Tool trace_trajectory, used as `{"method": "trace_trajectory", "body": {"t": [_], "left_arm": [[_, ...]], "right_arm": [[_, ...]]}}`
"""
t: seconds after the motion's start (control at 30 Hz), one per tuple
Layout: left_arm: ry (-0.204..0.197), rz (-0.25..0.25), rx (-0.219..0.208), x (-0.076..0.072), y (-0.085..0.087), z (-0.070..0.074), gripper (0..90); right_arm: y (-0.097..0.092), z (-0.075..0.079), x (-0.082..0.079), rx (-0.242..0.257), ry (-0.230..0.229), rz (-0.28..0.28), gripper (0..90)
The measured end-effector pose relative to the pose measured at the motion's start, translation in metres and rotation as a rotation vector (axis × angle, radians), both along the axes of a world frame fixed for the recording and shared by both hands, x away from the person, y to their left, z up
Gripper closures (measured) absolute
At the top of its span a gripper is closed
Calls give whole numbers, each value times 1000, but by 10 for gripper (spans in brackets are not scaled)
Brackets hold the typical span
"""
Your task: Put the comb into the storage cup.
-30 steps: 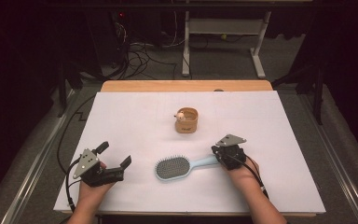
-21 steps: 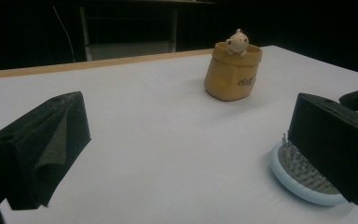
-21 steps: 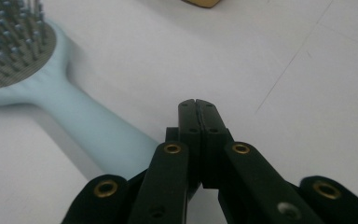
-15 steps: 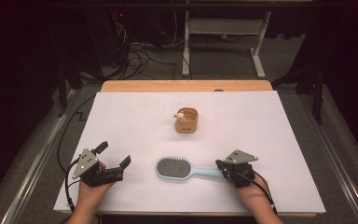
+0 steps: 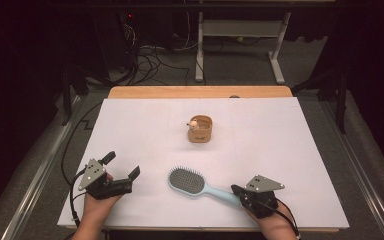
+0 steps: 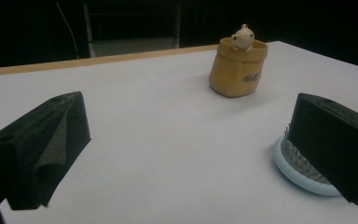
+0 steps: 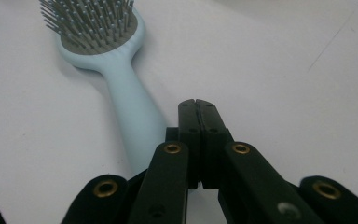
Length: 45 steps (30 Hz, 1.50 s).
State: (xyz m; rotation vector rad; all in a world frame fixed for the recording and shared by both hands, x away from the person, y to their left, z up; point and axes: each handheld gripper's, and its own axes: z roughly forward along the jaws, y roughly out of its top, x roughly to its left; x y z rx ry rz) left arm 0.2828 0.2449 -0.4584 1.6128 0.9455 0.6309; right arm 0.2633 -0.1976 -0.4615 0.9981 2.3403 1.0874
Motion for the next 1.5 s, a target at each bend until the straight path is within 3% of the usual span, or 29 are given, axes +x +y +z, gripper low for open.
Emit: {"method": "trace_trajectory", "body": {"t": [0.13, 0.53, 0.63, 1.0, 1.17, 1.43, 1.5], "left_arm": [[9, 0, 17, 1, -1, -1, 2], [6, -1, 15, 0, 0, 0, 2], [9, -3, 14, 0, 0, -1, 2], [15, -14, 22, 1, -2, -2, 2], [21, -15, 25, 2, -3, -3, 2], [24, -15, 26, 2, -3, -3, 2], [24, -17, 28, 2, -3, -3, 2]], "right_arm": [[0, -1, -3, 11, 5, 6, 900], [2, -2, -7, 14, 5, 22, 900], [-4, 2, -5, 38, -32, -12, 900], [-40, 0, 18, 106, -63, -172, 882], [-49, -2, 22, 111, -61, -214, 803], [-52, -3, 25, 112, -50, -224, 660], [-53, -3, 26, 119, -41, -223, 586]]}}
